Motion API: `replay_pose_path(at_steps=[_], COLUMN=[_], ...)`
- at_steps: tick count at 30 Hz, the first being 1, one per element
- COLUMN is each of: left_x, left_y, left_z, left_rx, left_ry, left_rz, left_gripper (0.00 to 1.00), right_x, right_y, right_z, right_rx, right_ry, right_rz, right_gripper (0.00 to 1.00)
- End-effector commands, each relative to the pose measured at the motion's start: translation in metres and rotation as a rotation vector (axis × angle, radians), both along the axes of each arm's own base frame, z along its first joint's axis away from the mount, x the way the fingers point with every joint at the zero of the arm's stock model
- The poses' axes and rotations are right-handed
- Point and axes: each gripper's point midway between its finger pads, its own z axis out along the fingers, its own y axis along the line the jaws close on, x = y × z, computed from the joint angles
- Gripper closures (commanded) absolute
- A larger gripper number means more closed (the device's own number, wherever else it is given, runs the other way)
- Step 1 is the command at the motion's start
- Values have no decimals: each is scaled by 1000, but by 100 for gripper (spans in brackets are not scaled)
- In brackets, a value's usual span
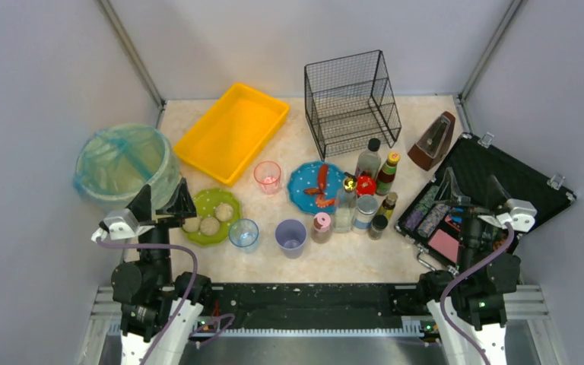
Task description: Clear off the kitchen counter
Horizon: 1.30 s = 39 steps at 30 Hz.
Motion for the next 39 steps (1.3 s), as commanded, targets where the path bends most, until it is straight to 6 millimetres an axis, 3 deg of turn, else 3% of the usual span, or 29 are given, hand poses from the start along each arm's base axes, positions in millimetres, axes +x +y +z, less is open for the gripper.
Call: replay_pose_path(at_steps=[1, 10, 16, 21, 28, 33, 39], left_x=[-17, -24, -21, -12, 7, 14, 15], left_y=[3, 2, -9, -13, -37, -42, -43], left_z=[18, 19, 10, -7, -33, -40, -42], left_rx=[-28, -69, -61, -67, -14, 16, 20], left_ry=[-96, -106, -41, 47, 168, 209, 215], left_rz=[-9, -35, -91, -101, -200, -215, -217], left_gripper=[1, 1, 1, 1, 1, 1, 1], right_x=[-11, 0, 27, 46, 44, 49, 40], right_y=[-4, 5, 35, 71, 125, 136, 152], right_z=[16, 14, 11, -10, -38, -65, -88], right_rx=[11, 46, -6, 4, 2, -8, -44], right_ry=[-49, -24, 193, 405, 543, 654, 733], right_rz=[-14, 38, 185, 370, 683, 755, 834], right_gripper=[1, 1, 1, 1, 1, 1, 1])
